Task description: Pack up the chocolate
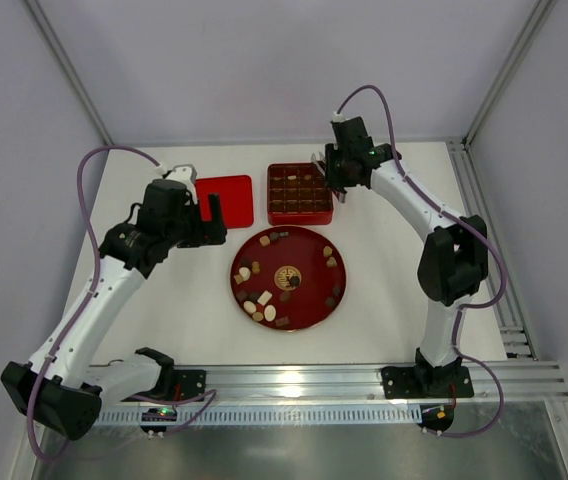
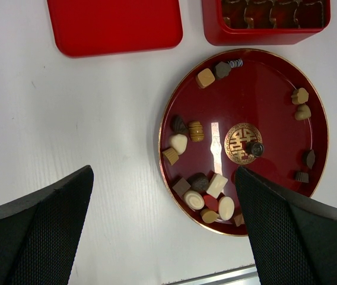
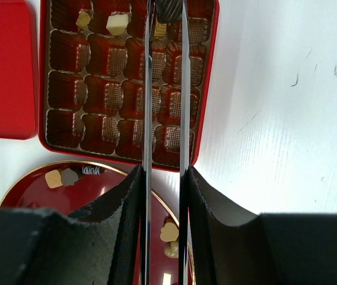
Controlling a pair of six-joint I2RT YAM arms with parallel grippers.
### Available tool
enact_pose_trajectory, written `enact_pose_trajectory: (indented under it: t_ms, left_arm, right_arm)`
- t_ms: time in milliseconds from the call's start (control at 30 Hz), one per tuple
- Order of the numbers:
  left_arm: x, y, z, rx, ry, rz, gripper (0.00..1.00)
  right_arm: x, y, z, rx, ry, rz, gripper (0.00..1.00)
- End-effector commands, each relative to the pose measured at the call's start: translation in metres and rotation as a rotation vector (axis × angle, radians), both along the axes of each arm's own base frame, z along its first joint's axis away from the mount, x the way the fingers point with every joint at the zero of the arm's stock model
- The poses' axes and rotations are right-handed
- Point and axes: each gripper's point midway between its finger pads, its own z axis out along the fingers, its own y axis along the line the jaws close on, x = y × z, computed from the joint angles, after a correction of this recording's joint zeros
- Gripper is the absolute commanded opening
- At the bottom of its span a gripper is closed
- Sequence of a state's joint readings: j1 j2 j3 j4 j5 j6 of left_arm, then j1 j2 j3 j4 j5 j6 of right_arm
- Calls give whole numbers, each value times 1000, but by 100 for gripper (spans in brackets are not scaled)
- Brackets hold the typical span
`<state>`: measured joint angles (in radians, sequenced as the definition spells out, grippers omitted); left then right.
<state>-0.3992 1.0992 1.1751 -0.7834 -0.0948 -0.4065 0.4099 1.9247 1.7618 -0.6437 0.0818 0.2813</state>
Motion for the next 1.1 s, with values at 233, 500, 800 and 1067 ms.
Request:
enact_pose_trajectory:
  t_ms: [233, 500, 800, 1067]
  left_arm:
    - [5, 0, 15, 2, -36, -4, 100]
    - [5, 0, 13, 4, -34, -3, 100]
    - [6, -1, 13, 4, -35, -4, 100]
    - [7, -1, 12, 3, -33, -4, 100]
  right_arm:
    - [13, -6, 10, 2, -49, -15, 36]
    - [11, -6, 4, -5, -35, -9, 35]
    - [9, -8, -5, -13, -19, -10, 36]
    - [10, -8, -4, -18, -22, -9, 43]
